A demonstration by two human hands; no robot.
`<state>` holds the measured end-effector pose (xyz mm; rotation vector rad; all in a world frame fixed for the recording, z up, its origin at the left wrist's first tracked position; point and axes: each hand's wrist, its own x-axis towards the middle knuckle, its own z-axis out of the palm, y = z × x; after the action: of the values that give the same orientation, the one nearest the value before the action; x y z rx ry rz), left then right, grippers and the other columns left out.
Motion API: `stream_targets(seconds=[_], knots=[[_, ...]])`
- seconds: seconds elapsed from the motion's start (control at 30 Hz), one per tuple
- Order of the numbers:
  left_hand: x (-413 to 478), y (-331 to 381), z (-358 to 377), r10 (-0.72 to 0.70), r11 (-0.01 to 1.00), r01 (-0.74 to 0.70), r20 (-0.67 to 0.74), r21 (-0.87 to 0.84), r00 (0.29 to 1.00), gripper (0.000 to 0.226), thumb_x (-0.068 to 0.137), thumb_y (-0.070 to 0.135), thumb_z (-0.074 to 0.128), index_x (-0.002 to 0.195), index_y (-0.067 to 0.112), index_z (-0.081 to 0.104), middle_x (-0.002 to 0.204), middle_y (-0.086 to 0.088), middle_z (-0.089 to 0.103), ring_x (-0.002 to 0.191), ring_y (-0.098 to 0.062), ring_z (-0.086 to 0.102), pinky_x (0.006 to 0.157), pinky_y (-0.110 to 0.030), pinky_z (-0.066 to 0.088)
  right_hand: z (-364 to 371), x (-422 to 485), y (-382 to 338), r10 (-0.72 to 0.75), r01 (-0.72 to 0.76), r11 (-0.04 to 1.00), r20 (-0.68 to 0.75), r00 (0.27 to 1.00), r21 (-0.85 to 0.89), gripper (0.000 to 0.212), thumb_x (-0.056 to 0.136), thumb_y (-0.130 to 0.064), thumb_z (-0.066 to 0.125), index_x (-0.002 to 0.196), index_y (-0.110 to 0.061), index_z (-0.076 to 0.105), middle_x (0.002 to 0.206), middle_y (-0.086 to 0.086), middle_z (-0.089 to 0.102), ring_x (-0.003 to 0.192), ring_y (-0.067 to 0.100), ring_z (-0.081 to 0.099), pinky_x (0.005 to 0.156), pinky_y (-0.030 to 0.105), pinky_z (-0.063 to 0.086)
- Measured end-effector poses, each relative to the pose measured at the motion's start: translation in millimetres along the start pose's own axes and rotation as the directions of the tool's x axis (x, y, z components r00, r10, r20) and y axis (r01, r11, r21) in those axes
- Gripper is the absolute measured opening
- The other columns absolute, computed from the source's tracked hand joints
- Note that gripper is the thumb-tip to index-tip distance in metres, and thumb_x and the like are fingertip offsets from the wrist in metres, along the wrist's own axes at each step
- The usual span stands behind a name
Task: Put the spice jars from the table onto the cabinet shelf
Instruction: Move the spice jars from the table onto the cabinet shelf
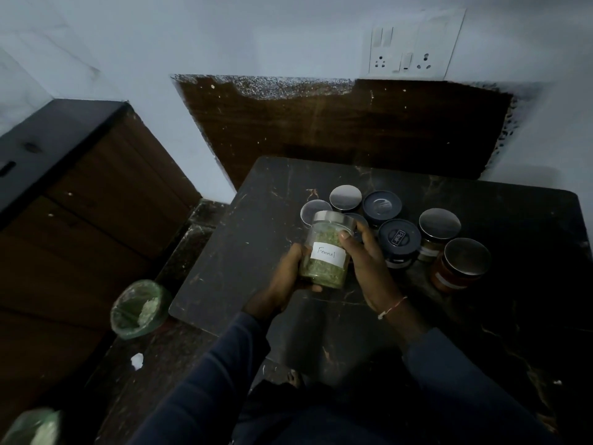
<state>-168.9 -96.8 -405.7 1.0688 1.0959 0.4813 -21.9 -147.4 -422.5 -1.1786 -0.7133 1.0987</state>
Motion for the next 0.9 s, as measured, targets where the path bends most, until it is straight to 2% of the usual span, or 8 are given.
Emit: stream_targets(seconds=[0.17,0.3,0.4,0.5,0.6,0.7,0.77,0.9], knots=[[8.2,22.2,-17.7,0.052,0.993,-0.050,-0.015,0.106,0.999,0.040,0.071,0.038,0.050,0.091,0.006,0.066,0.082,-0.012,0.072,0.066,-0.021,0.069,0.053,-0.032,0.057,12.5,11.8,-9.2,0.011,-0.011,1.000,0.002,1.000,0.008,0.044,0.097,-0.027,0.055,0.140,-0.022,0.046,0.126,-0.001,0.064,0.108,0.011,0.066,0.080,0.025,0.058],[16.6,66.8,-39.1,0.189,0.966,-0.196,0.057,0.171,0.980,0.029,0.080,0.036,0.049,0.089,0.014,0.066,0.075,-0.005,0.074,0.063,-0.015,0.071,0.053,-0.029,0.059,39.4,36.6,-43.1,-0.022,0.020,0.998,-0.041,0.999,-0.052,0.049,0.096,-0.032,0.055,0.143,-0.027,0.041,0.132,0.005,0.059,0.110,0.020,0.065,0.086,0.039,0.059],[20.3,117.7,-56.0,0.330,0.918,-0.345,0.107,0.196,0.938,0.026,0.089,0.035,0.046,0.107,0.027,0.063,0.096,-0.001,0.072,0.081,-0.015,0.072,0.065,-0.033,0.061,62.7,62.8,-85.7,-0.109,0.107,0.984,-0.002,0.994,-0.144,0.051,0.096,-0.034,0.055,0.144,-0.033,0.036,0.126,-0.003,0.058,0.098,0.007,0.065,0.063,0.018,0.057],[17.5,186.0,-68.2,0.498,0.845,-0.518,0.160,0.130,0.852,0.030,0.092,0.022,0.048,0.116,0.034,0.061,0.103,0.006,0.072,0.091,-0.014,0.071,0.067,-0.027,0.058,88.3,91.1,-144.3,-0.244,0.251,0.943,0.058,0.968,-0.217,0.061,0.097,-0.033,0.053,0.150,-0.034,0.024,0.117,-0.012,0.058,0.094,-0.004,0.064,0.065,0.011,0.053],[11.1,256.9,-80.1,0.637,0.747,-0.657,0.178,0.099,0.750,0.032,0.089,0.015,0.051,0.117,0.027,0.062,0.099,0.003,0.074,0.089,-0.015,0.071,0.065,-0.025,0.057,118.9,113.0,-206.8,-0.404,0.415,0.861,0.101,0.909,-0.293,0.059,0.099,-0.035,0.048,0.151,-0.040,0.019,0.127,-0.007,0.057,0.104,-0.003,0.061,0.074,0.011,0.053],[5.8,319.0,-95.1,0.717,0.669,-0.738,0.189,0.085,0.671,0.034,0.096,0.012,0.050,0.121,0.033,0.058,0.095,0.006,0.076,0.087,-0.013,0.073,0.062,-0.028,0.059,150.6,126.2,-267.3,-0.500,0.525,0.775,0.166,0.850,-0.352,0.053,0.101,-0.039,0.041,0.149,-0.046,0.020,0.119,-0.040,0.044,0.098,-0.017,0.055,0.079,0.011,0.053],[-1.1,360.4,-105.5,0.768,0.611,-0.788,0.188,0.076,0.613,0.035,0.097,0.013,0.049,0.123,0.036,0.056,0.096,0.005,0.075,0.087,-0.019,0.073,0.066,-0.037,0.062,172.8,132.6,-310.1,-0.544,0.585,0.729,0.218,0.810,-0.355,0.053,0.099,-0.043,0.040,0.149,-0.045,0.021,0.108,-0.049,0.045,0.096,-0.016,0.060,0.079,0.014,0.055],[-14.1,435.5,-117.2,0.869,0.454,-0.889,0.189,0.066,0.458,0.045,0.088,0.022,0.054,0.132,0.030,0.054,0.101,-0.008,0.072,0.089,-0.025,0.071,0.069,-0.038,0.062,213.7,143.5,-392.7,-0.632,0.675,0.634,0.250,0.733,-0.377,0.067,0.082,-0.066,0.056,0.140,-0.044,0.031,0.122,-0.021,0.061,0.108,0.006,0.065,0.094,0.039,0.055]])
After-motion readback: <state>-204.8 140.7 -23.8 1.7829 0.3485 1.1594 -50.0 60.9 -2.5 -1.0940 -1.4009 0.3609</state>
